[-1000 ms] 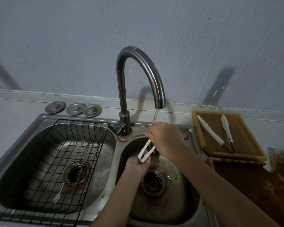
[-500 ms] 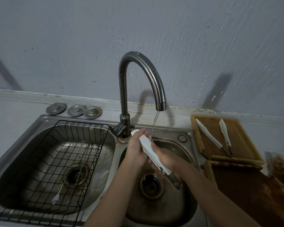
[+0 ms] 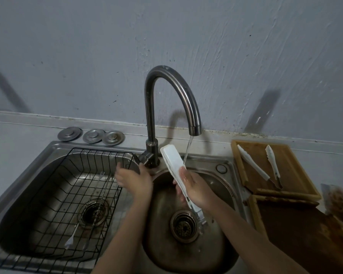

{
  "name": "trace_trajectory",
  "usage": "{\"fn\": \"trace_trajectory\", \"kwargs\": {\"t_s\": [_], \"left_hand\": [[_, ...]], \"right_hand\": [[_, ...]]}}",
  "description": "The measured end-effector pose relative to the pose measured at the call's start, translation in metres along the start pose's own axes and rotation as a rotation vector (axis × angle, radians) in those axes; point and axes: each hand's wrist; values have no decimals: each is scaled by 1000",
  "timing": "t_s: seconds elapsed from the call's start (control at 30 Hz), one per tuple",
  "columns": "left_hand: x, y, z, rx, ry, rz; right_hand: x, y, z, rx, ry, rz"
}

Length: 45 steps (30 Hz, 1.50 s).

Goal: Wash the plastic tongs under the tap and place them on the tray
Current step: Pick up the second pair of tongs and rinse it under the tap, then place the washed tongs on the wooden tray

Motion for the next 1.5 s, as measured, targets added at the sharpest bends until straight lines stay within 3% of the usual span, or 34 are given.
{"fn": "trace_trajectory", "kwargs": {"t_s": [0.07, 0.13, 0.3, 0.43, 0.67, 0.73, 0.8, 0.87, 1.1, 1.17, 1.27, 1.4, 1.5], "left_hand": [[-4, -13, -6, -31, -119, 177], [-3, -21, -4, -119, -159, 247], [8, -31, 8, -133, -336, 282], [17, -38, 14, -139, -622, 333], [14, -41, 19, -123, -714, 410], [16, -41, 20, -127, -719, 421], [16, -40, 21, -137, -725, 419], [14, -39, 21, -145, -742, 419], [13, -39, 22, -167, -670, 381], [12, -37, 21, -186, -679, 376], [15, -36, 18, -218, -674, 368], [17, -35, 17, -250, -604, 333], [16, -31, 14, -310, -482, 236]], "right_hand": [[3, -1, -3, -10, -14, -8], [6, -3, -4, 9, -51, 6], [15, -1, -5, 36, -46, -24], [17, 0, -14, 10, 109, -55], [22, -5, -18, 308, 87, -182], [38, -11, -20, 289, 172, 22], [46, -11, -22, 31, 12, 536], [46, -3, -17, -127, -166, 733], [38, -8, 1, 157, 88, 132], [45, -7, -5, 150, 259, 175], [46, -6, -18, -110, 90, 608], [50, -9, -29, -25, 174, 517], [49, -2, -38, 16, 29, 535]]}}
Point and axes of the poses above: each hand's wrist, its own y-axis away from the middle knuckle, its own z-axis out of the palm, x = y × z, and after that the axes turned 5 degrees about z, right-handed
